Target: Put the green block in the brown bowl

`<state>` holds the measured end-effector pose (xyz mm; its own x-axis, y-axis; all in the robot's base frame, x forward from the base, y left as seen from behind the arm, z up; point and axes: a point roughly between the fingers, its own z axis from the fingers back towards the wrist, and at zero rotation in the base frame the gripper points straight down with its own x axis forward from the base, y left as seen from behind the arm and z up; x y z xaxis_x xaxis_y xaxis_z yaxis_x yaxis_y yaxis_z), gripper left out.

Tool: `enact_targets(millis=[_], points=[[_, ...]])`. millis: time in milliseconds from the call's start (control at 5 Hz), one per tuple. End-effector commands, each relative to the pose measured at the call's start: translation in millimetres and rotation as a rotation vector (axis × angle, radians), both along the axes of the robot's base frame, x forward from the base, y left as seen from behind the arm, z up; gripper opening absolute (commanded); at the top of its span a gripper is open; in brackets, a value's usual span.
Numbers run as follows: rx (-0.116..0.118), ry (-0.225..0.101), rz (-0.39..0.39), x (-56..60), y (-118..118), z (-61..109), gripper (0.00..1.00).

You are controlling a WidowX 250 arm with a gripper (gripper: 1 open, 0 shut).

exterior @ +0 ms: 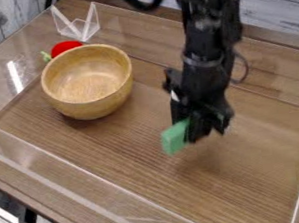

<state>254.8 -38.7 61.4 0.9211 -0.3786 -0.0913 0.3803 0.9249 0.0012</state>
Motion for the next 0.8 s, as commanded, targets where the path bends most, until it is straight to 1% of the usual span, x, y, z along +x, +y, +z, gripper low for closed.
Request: enact_targets(millis=[0, 200, 400, 600], points=[[0.003, -0.103, 0.088, 11.5, 18.3, 44.1, 0.0], [0.005, -0.14, 0.171, 14.3, 45.1, 64.7, 0.0], [-0.003, -0.163, 0.245, 17.5, 53.5, 72.0, 0.0], [-0.005, -0.17, 0.279, 21.4, 49.9, 69.0, 0.0]])
